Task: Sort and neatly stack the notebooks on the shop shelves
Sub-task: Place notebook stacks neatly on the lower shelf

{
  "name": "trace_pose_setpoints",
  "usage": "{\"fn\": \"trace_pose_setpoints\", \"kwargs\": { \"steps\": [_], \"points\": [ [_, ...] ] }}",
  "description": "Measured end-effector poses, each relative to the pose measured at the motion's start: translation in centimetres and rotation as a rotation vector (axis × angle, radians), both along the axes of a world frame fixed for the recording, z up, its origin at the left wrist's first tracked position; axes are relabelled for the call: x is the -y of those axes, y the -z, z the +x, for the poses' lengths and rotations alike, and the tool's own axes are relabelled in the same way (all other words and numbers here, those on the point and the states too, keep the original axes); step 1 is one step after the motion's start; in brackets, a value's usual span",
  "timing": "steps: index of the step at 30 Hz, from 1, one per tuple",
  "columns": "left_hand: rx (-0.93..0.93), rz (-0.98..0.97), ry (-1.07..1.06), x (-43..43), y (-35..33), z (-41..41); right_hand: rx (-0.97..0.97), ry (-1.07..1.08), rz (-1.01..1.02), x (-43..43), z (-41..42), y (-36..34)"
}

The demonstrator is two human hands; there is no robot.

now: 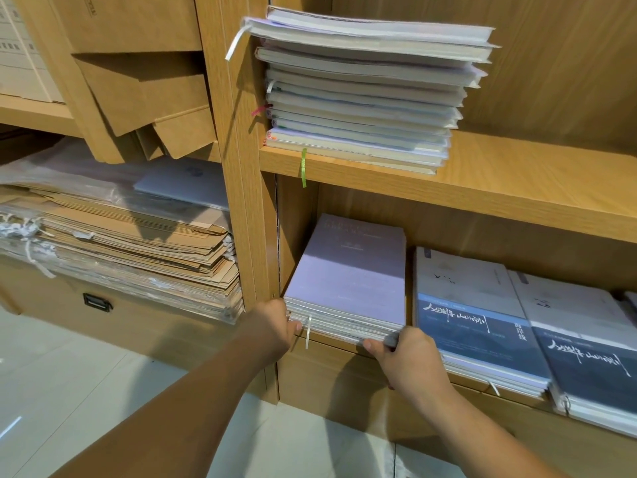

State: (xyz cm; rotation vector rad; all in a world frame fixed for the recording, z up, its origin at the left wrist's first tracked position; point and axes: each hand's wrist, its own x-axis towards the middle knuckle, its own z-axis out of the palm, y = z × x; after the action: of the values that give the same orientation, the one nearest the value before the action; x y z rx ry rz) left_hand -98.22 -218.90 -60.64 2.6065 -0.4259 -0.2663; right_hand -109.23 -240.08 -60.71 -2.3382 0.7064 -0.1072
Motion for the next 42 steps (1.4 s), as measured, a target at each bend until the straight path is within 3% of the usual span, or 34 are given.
{"fn": "trace_pose_setpoints", "kwargs": {
  "steps": [9,13,18,25,29,36,42],
  "points": [
    [-0.130,-0.095,-0.091,-0.2,0.6,0.7,-0.086,0.014,0.060,1.1,0.4,-0.5],
    [-0.096,-0.098,-0.127,-0.1,1.0,1.0,-0.096,0.033,0.031,1.0,0.8,-0.1],
    [-0.163,-0.108,-0.198,0.4,1.2,1.9,-0.068,0.110,0.177,1.3,1.2,0.1],
    [-0.092,0.026,-0.217,0.7,1.0,2.4,-0.116,0.119,0.247,1.5,1.8,-0.4],
    [0.007,0.091,-0.171,0.6,0.7,1.5,-0.119,0.069,0.223,1.5,1.3,-0.6],
    [-0.036,-0.026,-0.090,-0.2,-0.6,1.1,-0.087,-0.040,0.025,2.4,1.0,-1.7],
    [-0.020,0.011,-0.124,0.5,-1.0,0.9,-0.092,-0.013,0.063,2.6,1.6,-1.0]
  ]
}}
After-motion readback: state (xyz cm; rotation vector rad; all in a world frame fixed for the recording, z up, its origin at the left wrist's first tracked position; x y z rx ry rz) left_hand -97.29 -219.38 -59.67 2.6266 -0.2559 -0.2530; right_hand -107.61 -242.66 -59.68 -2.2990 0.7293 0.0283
